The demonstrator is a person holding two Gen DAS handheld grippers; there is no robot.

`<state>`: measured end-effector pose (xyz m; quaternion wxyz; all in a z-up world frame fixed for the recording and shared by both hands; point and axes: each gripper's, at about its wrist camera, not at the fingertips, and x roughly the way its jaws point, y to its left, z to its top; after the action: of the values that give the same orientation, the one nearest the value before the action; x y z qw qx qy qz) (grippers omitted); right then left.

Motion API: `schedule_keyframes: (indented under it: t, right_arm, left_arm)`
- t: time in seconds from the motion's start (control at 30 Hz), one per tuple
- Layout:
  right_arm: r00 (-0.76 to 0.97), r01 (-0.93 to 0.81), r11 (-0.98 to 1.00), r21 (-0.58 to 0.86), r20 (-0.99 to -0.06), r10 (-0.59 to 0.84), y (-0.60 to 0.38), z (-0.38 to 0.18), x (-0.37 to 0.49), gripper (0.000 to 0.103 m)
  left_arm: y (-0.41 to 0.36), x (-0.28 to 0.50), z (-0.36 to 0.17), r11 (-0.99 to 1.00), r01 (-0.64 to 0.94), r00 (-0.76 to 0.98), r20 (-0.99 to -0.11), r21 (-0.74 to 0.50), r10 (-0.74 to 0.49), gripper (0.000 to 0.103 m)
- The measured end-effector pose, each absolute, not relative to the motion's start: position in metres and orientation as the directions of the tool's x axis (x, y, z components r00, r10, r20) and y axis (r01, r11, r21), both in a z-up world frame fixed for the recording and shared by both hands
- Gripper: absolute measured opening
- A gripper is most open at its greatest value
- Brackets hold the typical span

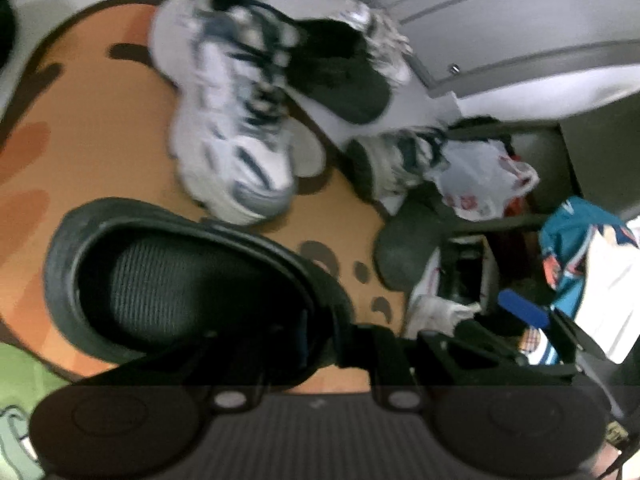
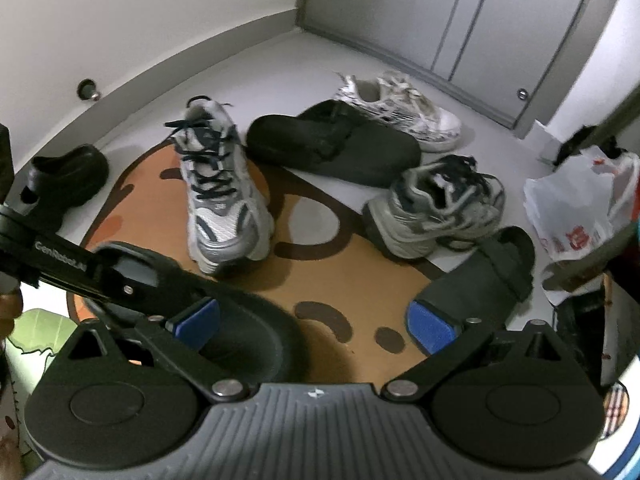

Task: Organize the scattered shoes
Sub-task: 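Close the left tool on the black slide sandal and lift it, then carry the black slide sandal with the left tool toward the black clog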

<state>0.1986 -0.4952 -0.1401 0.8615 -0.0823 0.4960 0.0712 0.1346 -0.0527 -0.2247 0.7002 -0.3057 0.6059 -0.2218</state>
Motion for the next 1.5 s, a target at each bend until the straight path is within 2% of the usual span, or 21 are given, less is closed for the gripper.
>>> schedule_keyframes:
  t: [0.4,0.8,1.13,1.37,1.5]
  right_arm:
    - [0.443,-0.307,0.950,-0.053,-0.892,0.094,-0.450,-0.160,0.201,0.103]
    - [0.362,-0.534,0.844,-0.058,-0.917,0.166,-0.365,-0.206,0.222,0.103]
    - [0.345,-0.560,0.828,-0.037,-0.919,0.193,-0.337,-0.224,0.249,0.103]
    - [0.313,-0.547,0.837,-0.003,-0.928,0.201,-0.328,-0.253,0.258,0.103]
    - [0.314,-0.557,0.830,-0.010,-0.928,0.200,-0.326,-0.259,0.258,0.103]
  left_arm:
    - [0.010,0.138,-0.228,0.716,-0.057,0.214,-0.709,-0.696,-0.672,0.011]
    - [0.060,0.155,-0.232,0.717,-0.063,0.260,-0.705,-0.694,-0.660,0.011]
    - [0.079,0.161,-0.233,0.705,-0.057,0.320,-0.682,-0.707,-0.658,0.011]
    - [0.076,0.162,-0.214,0.705,0.030,0.376,-0.646,-0.708,-0.665,0.011]
    - [0.080,0.165,-0.215,0.695,0.024,0.373,-0.638,-0.719,-0.674,0.011]
